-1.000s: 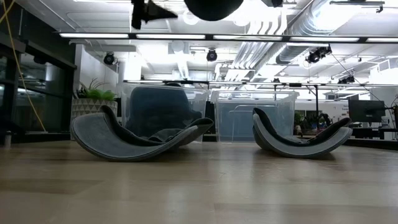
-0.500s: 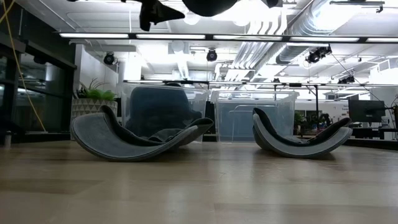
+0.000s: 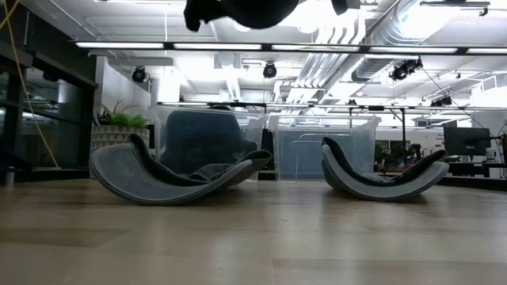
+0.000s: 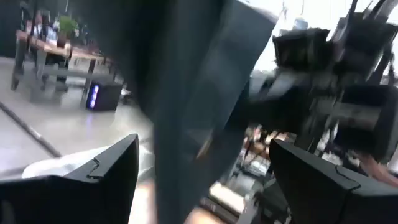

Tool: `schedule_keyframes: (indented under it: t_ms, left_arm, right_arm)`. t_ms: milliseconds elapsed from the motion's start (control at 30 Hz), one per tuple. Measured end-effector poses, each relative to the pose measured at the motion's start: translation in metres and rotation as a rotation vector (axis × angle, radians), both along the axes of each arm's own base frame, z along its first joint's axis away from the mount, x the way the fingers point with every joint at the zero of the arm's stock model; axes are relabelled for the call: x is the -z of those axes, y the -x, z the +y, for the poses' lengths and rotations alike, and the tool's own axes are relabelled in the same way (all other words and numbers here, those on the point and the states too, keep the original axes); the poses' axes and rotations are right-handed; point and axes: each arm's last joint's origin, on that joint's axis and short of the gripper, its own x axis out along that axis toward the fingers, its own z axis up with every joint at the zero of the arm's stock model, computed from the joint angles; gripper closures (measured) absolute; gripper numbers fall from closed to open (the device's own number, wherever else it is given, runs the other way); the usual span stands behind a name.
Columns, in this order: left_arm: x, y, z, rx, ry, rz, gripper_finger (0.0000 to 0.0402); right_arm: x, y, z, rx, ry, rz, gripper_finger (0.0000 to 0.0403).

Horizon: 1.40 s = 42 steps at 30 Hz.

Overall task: Pick & Place hat
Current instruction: Put the dark blue cap into the left transparent bin

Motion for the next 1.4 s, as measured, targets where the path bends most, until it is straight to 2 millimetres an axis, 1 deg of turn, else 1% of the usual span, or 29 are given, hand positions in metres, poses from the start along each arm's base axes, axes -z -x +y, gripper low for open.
schedule_keyframes:
  t_ms: [67, 167, 300, 367, 433, 500, 567, 633, 733, 767, 933, 1067, 1133, 1300, 1400]
  left_arm:
    - [-0.0052, -0.0015, 0.0001, -0.009, -0.005, -0.001, 0.0099]
    - [-0.0034, -0.0034, 0.0006, -0.033, -0.002, 0.033, 0.0099]
    - [-0.0061, -0.0025, 0.0016, -0.072, 0.009, 0.025, 0.0102]
    - [-0.0055, -0.0023, 0.0022, -0.097, 0.016, 0.031, 0.0113]
    - [-0.0055, -0.0021, 0.0025, -0.106, 0.026, 0.025, 0.0134]
    - [-0.0053, -0.0018, 0.0029, -0.118, 0.047, 0.014, 0.0167]
    - [-0.0052, -0.0017, 0.0028, -0.117, 0.061, 0.006, 0.0210]
    - [-0.0052, -0.0018, 0.0027, -0.114, 0.066, 0.002, 0.0264]
    - [-0.0048, -0.0018, 0.0026, -0.111, 0.067, 0.004, 0.0362]
    - [-0.0046, -0.0019, 0.0026, -0.108, 0.069, 0.004, 0.0380]
    - [-0.0045, -0.0019, 0.0025, -0.101, 0.083, -0.006, 0.0396]
    - [-0.0040, -0.0021, 0.0025, -0.101, 0.084, -0.002, 0.0398]
    - [-0.0033, -0.0022, 0.0025, -0.100, 0.089, 0.002, 0.0399]
    - [-0.0027, -0.0024, 0.0024, -0.098, 0.091, 0.008, 0.0400]
    - [-0.0033, -0.0007, 0.0025, -0.099, 0.090, 0.018, 0.0401]
  right_arm:
    - [0.0002, -0.0037, 0.0001, -0.012, -0.002, -0.018, 0.0402]
    - [-0.0020, -0.0046, 0.0007, -0.035, -0.003, -0.043, 0.0402]
    - [-0.0023, -0.0045, 0.0009, -0.040, -0.004, -0.044, 0.0402]
    - [-0.0022, -0.0047, 0.0010, -0.049, -0.003, -0.043, 0.0402]
    - [-0.0029, -0.0046, 0.0012, -0.054, -0.004, -0.048, 0.0402]
    - [-0.0031, -0.0047, 0.0011, -0.053, -0.003, -0.051, 0.0402]
    - [-0.0034, -0.0047, 0.0012, -0.055, -0.003, -0.054, 0.0402]
    - [-0.0034, -0.0048, 0.0012, -0.058, -0.004, -0.055, 0.0402]
    - [-0.0033, -0.0048, 0.0013, -0.063, -0.005, -0.053, 0.0402]
    - [-0.0031, -0.0048, 0.0013, -0.063, -0.005, -0.051, 0.0402]
    - [-0.0026, -0.0047, 0.0014, -0.070, 0.011, -0.038, 0.0402]
    - [-0.0025, -0.0046, 0.0016, -0.077, 0.017, -0.033, 0.0397]
    - [-0.0024, -0.0047, 0.0017, -0.084, 0.026, -0.028, 0.0384]
    - [-0.0026, -0.0047, 0.0023, -0.110, 0.047, -0.018, 0.0336]
    - [-0.0038, -0.0017, 0.0027, -0.117, 0.057, -0.007, 0.0313]
